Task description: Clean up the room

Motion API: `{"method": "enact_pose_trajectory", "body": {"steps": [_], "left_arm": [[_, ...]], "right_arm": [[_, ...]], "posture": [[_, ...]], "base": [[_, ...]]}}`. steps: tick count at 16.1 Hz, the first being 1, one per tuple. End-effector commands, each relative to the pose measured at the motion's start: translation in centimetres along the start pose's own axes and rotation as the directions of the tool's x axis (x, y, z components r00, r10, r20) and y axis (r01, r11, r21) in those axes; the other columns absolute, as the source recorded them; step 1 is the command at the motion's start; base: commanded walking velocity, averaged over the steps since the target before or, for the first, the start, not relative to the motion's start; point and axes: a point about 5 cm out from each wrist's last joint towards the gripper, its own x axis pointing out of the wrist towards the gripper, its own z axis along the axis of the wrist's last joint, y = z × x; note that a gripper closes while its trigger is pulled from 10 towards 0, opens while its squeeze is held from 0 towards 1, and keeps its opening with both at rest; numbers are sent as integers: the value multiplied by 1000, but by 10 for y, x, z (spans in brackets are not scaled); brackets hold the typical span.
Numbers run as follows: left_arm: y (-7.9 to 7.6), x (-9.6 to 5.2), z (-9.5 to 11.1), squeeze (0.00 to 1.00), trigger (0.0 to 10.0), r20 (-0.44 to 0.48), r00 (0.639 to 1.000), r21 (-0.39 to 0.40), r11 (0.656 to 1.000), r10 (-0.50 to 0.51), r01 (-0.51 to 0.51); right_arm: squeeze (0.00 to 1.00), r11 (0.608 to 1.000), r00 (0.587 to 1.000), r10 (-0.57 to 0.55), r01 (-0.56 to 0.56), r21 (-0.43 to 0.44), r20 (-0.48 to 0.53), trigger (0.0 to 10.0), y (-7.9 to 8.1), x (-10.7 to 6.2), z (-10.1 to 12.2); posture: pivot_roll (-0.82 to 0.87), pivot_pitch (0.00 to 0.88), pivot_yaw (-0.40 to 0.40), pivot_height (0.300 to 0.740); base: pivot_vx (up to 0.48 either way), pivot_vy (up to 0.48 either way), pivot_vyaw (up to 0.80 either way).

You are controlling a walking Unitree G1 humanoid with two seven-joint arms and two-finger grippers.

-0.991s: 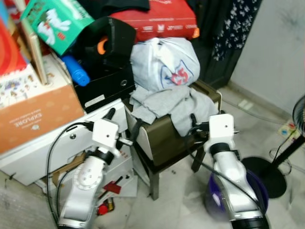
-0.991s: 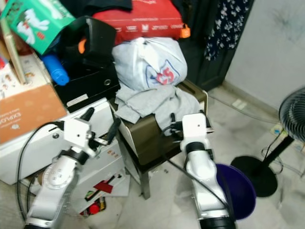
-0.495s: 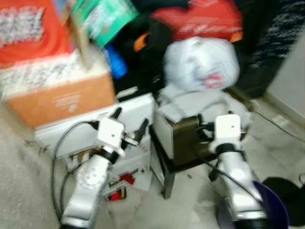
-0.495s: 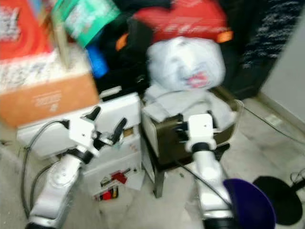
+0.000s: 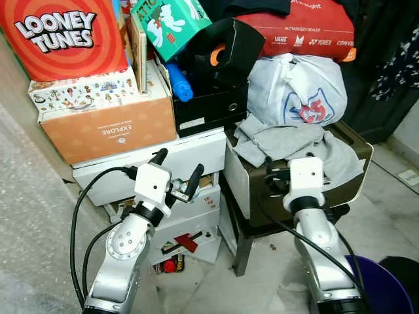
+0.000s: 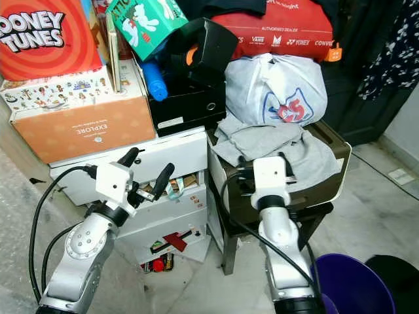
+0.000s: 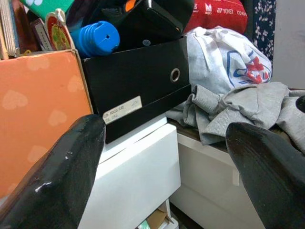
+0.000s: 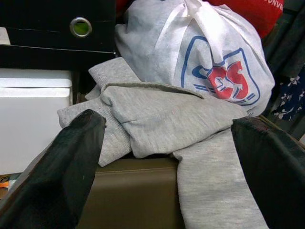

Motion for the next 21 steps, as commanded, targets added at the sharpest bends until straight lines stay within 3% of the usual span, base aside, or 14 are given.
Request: {"method": "enact_pose_trajectory", "body": {"steps": [1, 15, 21], "left_arm": [[1, 1, 1, 0, 10000, 3, 1000, 9, 1000, -2, 2], [2, 1, -2, 0, 10000, -9, 1000, 13, 1000, -3, 3], [3, 2, -3, 0, 10000, -13, 1000, -3, 1000, 11, -11]], "right_arm": [[0, 1000, 1000, -1, 1, -6, 8, 10000, -2, 1, 1], [0, 1000, 1000, -17, 17, -10, 17, 10000, 0, 6, 3], [0, 1000, 1000, -20, 21, -11, 20, 10000, 0, 7, 3]], "posture": [[-86, 43, 9, 740], [-82, 47, 13, 740], [-80, 45, 13, 740]], "base": [[0, -274, 0], [0, -343, 0], [0, 0, 0]]}}
